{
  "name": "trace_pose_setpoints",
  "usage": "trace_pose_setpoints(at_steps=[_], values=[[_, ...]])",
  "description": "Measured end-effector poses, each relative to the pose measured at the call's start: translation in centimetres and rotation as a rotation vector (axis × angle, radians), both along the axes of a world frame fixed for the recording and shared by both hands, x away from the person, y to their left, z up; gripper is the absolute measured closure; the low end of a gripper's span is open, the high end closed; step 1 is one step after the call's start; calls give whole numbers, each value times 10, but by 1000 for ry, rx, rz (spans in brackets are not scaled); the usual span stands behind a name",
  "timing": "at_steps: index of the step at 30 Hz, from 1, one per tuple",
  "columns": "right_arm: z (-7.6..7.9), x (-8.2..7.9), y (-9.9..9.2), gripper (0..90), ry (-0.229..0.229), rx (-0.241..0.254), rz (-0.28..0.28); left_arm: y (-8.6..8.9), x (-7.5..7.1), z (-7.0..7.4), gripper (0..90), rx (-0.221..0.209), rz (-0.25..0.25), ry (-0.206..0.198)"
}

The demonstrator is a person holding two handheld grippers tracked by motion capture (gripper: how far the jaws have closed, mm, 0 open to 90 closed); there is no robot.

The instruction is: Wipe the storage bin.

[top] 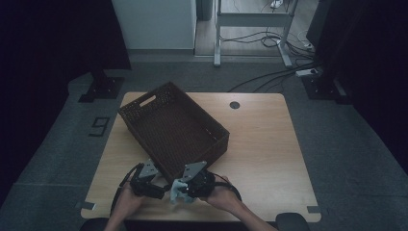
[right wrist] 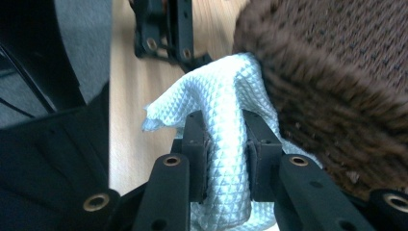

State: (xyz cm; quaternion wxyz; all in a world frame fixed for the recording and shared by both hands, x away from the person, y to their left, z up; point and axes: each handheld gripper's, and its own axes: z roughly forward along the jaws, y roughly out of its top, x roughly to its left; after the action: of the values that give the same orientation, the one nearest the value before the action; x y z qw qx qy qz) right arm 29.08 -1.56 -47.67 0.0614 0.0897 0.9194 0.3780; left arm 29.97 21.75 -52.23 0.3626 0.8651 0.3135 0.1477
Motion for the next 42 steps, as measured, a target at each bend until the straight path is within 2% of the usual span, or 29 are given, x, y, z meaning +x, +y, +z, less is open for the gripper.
trace_pose_setpoints(at_steps=[5,14,17,27,42], values=[[-10,3,1,724,13,-38,-3,0,0,0,42,-5,2,1],[-15,7,0,724,21,-52,-7,0,0,0,42,-5,2,0],[-15,11,-5,724,9,-64,-25,0,0,0,42,-6,3,-2],[-17,27,-25,725,13,-77,-101,1,-1,1,41,-6,0,-4],[-14,45,-52,724,18,-76,-179,1,-1,1,41,-4,1,-10]])
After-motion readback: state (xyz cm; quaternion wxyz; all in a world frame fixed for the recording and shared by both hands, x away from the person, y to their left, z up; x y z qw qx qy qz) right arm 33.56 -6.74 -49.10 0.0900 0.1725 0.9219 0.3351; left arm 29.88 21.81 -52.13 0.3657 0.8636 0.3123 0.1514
